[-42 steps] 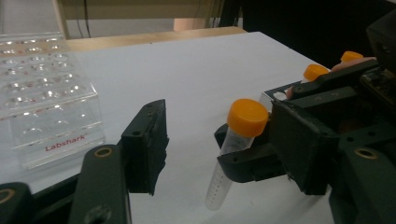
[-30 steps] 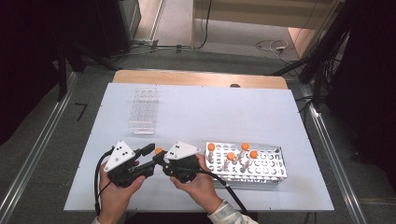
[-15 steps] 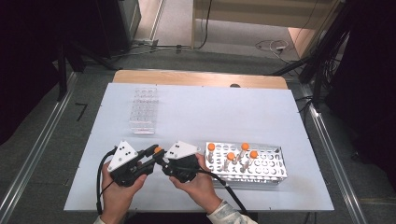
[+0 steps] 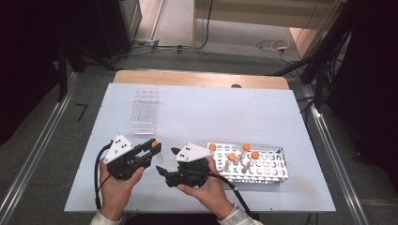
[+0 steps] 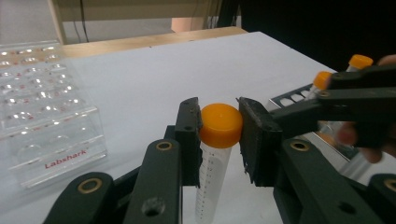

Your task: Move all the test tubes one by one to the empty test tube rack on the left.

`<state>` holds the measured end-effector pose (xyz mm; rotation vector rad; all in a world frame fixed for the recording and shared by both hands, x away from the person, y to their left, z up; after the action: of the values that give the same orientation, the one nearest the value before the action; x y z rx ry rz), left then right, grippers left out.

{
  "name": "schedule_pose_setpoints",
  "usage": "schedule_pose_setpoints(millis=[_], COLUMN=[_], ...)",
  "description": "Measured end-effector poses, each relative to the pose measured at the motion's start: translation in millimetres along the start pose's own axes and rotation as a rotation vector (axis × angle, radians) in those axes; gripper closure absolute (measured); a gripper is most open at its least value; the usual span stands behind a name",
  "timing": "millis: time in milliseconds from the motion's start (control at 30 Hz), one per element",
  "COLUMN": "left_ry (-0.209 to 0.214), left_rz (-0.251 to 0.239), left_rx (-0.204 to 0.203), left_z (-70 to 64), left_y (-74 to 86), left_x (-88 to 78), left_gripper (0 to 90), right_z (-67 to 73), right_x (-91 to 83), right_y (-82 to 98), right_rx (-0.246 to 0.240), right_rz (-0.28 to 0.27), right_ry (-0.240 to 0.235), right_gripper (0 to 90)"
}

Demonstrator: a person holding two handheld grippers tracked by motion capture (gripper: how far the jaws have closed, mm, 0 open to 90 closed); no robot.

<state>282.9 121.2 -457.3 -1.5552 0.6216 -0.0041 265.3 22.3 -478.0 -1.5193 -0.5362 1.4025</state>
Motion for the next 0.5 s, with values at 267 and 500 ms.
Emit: schedule_pose_setpoints(millis=[267, 500], left_ry=[-0.034, -0.065], left_rz=[-0.007, 0.0], left_rx=[-0.047, -0.06], left_z=[20.9, 34.9], left_y=[-18.8, -32.2], left_x=[7.2, 15.2], left_gripper=[70.4, 70.4], right_z=[8.3, 21.7], right_x=[-29.8, -48.6], right_y=[4.3, 24.3], right_rx=[-0.011, -0.042], right_rz=[-0.012, -0.013], right_ry=[-0.028, -0.045], right_gripper=[19.7, 15.4])
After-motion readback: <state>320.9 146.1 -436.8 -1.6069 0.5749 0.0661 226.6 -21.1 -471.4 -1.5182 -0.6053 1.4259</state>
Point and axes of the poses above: each handheld gripper's, and its own axes: x roughly forward along the jaws, y roughly out of its underside, z roughly to its left, the point moved 9 cm from there along x, roughly forward along the jaws, and after that the axes turned 10 degrees about -y, right-handed, at the moved point
